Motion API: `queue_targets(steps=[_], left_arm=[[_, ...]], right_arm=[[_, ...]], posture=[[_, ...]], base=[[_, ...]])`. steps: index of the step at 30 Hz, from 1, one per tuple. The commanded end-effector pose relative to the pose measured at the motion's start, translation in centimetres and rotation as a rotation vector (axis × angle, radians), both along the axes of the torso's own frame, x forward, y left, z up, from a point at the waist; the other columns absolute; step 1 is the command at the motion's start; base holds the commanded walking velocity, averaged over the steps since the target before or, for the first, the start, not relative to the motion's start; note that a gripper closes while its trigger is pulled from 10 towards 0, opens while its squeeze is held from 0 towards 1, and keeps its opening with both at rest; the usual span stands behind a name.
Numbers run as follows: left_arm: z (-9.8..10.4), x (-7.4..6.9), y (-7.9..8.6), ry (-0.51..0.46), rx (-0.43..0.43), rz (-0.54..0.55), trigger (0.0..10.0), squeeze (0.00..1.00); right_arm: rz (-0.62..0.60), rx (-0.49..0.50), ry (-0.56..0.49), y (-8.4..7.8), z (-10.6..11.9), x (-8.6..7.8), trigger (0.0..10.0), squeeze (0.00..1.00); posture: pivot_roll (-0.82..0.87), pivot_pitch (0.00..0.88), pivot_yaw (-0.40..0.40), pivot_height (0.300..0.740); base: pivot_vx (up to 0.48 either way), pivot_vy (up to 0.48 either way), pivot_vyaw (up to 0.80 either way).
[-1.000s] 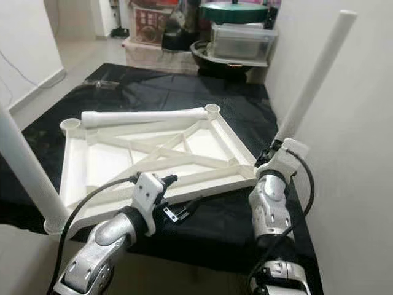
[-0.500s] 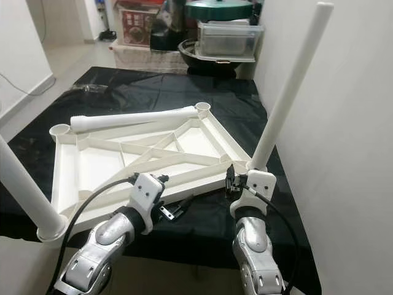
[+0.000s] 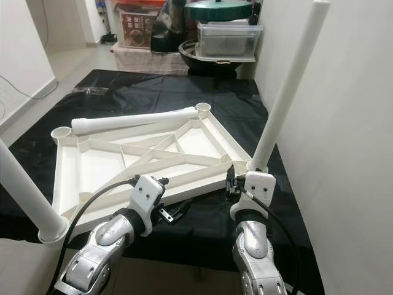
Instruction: Building children table
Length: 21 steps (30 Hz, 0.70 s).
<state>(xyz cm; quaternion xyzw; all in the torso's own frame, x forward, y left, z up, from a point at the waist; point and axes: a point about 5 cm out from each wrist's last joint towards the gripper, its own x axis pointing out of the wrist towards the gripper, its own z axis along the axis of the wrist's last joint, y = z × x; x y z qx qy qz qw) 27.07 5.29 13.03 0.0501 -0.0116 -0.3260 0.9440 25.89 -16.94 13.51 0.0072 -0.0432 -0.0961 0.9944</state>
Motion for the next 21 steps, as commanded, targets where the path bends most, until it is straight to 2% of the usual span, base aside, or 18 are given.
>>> queue_targets(steps=[1, 3, 21], left_arm=[[-0.34, 0.17, 0.19, 0.011, 0.018, 0.007, 10.0, 0.00], [-0.37, 0.17, 0.18, 0.011, 0.019, 0.006, 10.0, 0.00], [-0.48, -0.04, 0.04, 0.016, 0.016, 0.004, 10.0, 0.00]], right_arm=[[0.008, -0.001, 0.002, 0.25, 0.14, -0.14, 10.0, 0.00], [0.008, -0.001, 0.005, 0.27, 0.11, -0.26, 10.0, 0.00], [0.006, 0.001, 0.051, 0.40, -0.19, -0.55, 10.0, 0.00]], posture=[[0.03, 0.000, -0.018, 0.740], [0.03, 0.000, -0.018, 0.740], [0.05, 0.000, -0.032, 0.740]], base=[[0.000, 0.000, 0.00], [0.000, 0.000, 0.00], [-0.262, 0.000, 0.00]])
